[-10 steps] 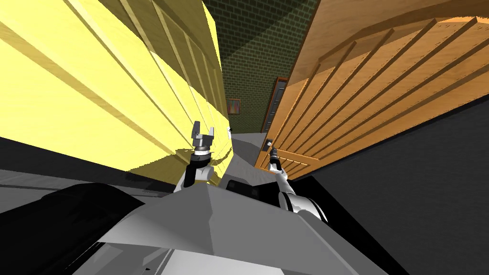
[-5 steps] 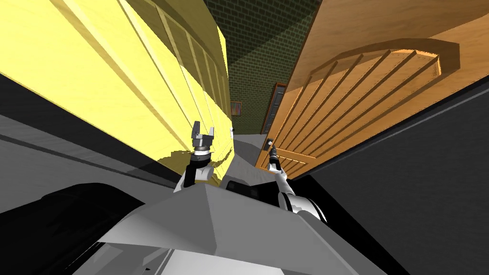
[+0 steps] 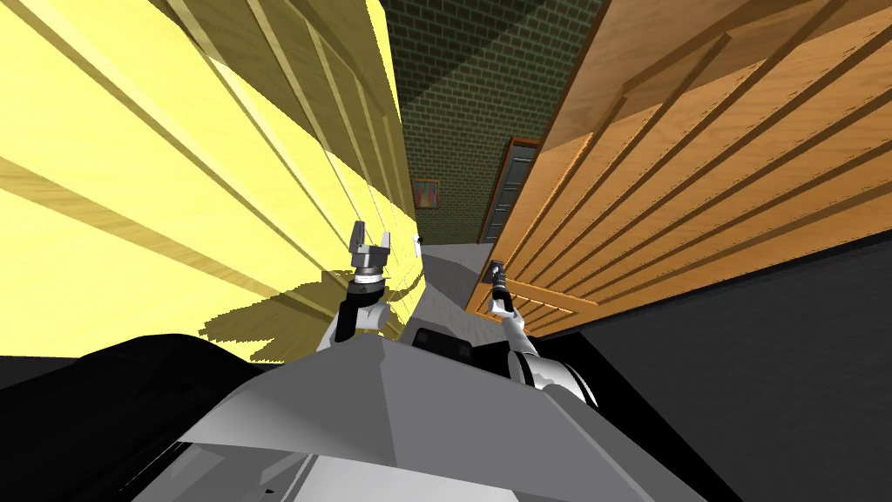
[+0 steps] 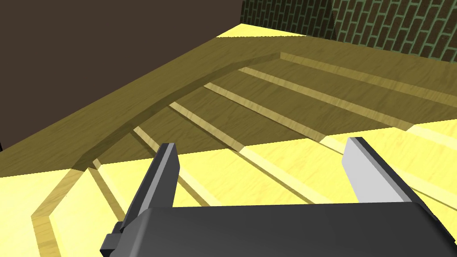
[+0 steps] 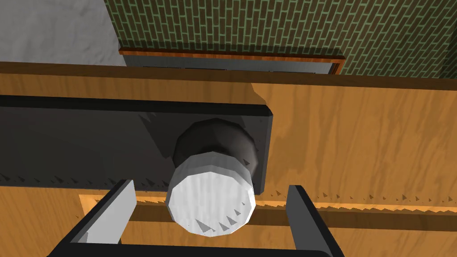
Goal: Push the door open
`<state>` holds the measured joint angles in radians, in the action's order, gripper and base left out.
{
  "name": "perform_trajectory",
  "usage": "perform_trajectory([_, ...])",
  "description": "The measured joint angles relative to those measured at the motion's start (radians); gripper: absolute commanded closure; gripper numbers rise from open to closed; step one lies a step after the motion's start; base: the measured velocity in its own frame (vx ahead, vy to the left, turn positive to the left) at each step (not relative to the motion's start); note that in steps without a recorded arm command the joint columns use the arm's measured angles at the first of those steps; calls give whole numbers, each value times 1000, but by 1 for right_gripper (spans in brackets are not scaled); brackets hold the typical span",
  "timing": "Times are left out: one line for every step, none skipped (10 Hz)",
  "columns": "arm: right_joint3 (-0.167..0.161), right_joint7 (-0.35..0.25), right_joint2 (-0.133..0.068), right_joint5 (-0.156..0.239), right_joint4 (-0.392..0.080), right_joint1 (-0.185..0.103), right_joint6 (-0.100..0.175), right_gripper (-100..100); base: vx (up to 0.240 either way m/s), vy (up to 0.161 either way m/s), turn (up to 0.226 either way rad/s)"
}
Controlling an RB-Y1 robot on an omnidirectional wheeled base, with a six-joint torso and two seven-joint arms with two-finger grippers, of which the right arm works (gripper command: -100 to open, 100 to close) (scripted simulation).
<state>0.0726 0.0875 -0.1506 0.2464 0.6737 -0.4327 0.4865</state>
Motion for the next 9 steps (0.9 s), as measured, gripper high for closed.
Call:
perform_trajectory([2, 2, 0, 0, 7, 5, 0, -100, 91, 0, 4])
perform_trajectory([2, 2, 0, 0, 8, 5, 0, 100, -9, -3, -7])
perform_trajectory([2, 2, -1, 0, 10, 2, 2, 100, -41, 2, 2])
perform_trajectory([2, 2, 0, 0, 8, 4, 1, 100, -31, 1, 7])
perform_trajectory([2, 2, -1, 0, 7, 4, -1, 100, -17, 0, -1])
perform_trajectory([2, 2, 0, 0, 6, 6, -1, 100, -7, 1, -3])
perform_trajectory([1, 2, 1, 0, 5, 7, -2, 100, 0, 0, 0])
perform_trajectory([1, 2, 1, 0, 5, 7, -2, 100, 90, 8, -28])
perform_trajectory([12, 16, 9, 6, 3, 10, -2, 100, 131, 19, -26])
